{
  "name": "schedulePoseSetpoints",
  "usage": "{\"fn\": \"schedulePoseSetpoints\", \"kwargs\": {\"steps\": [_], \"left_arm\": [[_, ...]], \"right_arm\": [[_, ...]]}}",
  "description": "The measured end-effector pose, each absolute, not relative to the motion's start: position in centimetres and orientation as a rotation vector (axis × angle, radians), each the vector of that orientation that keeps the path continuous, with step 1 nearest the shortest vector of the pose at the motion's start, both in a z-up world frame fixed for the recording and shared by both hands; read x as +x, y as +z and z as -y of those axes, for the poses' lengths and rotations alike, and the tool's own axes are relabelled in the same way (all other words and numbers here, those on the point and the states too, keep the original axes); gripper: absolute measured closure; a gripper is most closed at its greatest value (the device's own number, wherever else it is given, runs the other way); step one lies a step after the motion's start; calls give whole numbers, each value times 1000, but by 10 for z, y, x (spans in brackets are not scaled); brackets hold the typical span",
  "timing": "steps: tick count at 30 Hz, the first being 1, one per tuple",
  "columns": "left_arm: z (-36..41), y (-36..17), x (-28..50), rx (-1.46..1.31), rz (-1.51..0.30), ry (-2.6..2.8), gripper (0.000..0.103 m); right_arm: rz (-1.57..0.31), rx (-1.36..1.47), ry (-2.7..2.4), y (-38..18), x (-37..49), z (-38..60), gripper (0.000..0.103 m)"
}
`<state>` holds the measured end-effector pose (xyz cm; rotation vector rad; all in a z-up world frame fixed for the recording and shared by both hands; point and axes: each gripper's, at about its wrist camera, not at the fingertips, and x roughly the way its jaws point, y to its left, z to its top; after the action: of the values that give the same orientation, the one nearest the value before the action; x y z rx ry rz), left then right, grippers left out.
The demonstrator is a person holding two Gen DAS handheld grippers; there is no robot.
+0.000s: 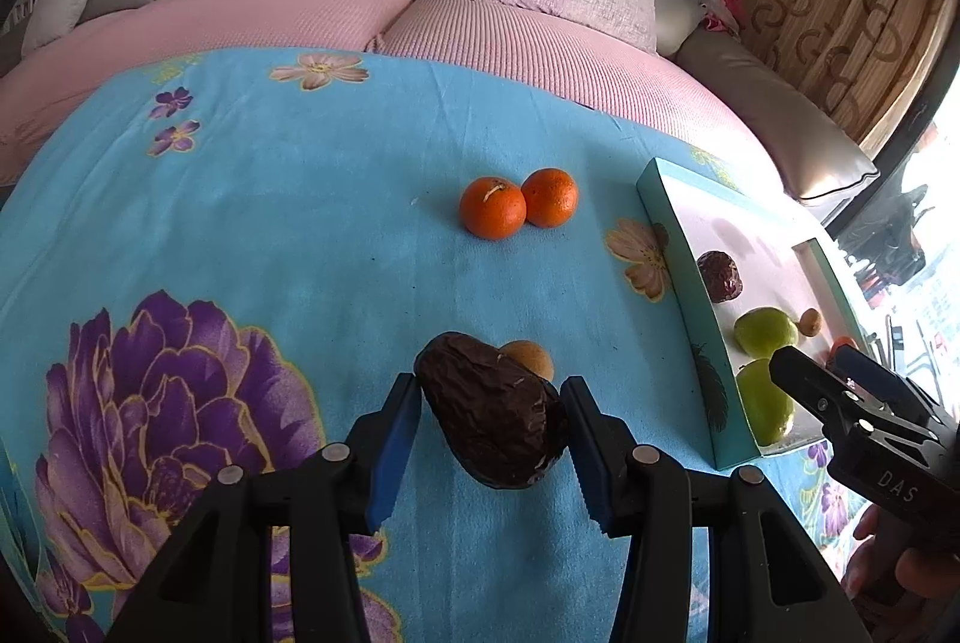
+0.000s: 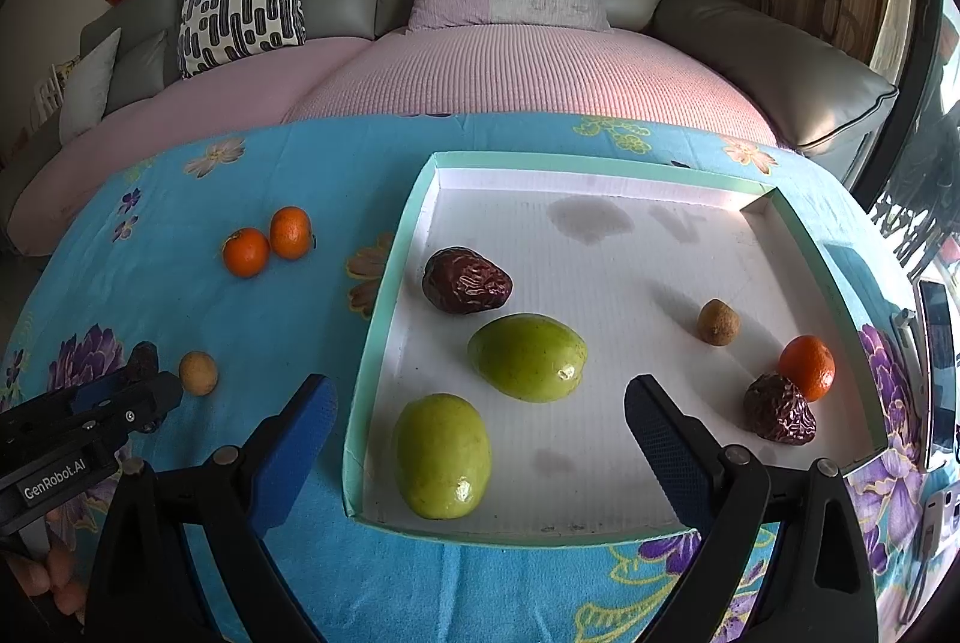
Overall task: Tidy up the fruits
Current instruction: 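Grasp the large dark date with the left gripper while the right gripper approaches the brown nut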
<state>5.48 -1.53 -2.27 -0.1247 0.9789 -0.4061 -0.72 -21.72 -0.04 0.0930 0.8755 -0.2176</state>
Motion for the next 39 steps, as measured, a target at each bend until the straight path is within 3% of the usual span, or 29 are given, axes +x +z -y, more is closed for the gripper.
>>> {"fn": "schedulePoseSetpoints", "kwargs": {"steps": [29,39], "left_arm": [[-56,-9,64,-271,-880,-184,52],[-69,-11,66,-305,-884,-164,52]], "right_arm": [[-805,43,-13,-8,18,140,7],[-854,1,53,-29,35,109,28]]}}
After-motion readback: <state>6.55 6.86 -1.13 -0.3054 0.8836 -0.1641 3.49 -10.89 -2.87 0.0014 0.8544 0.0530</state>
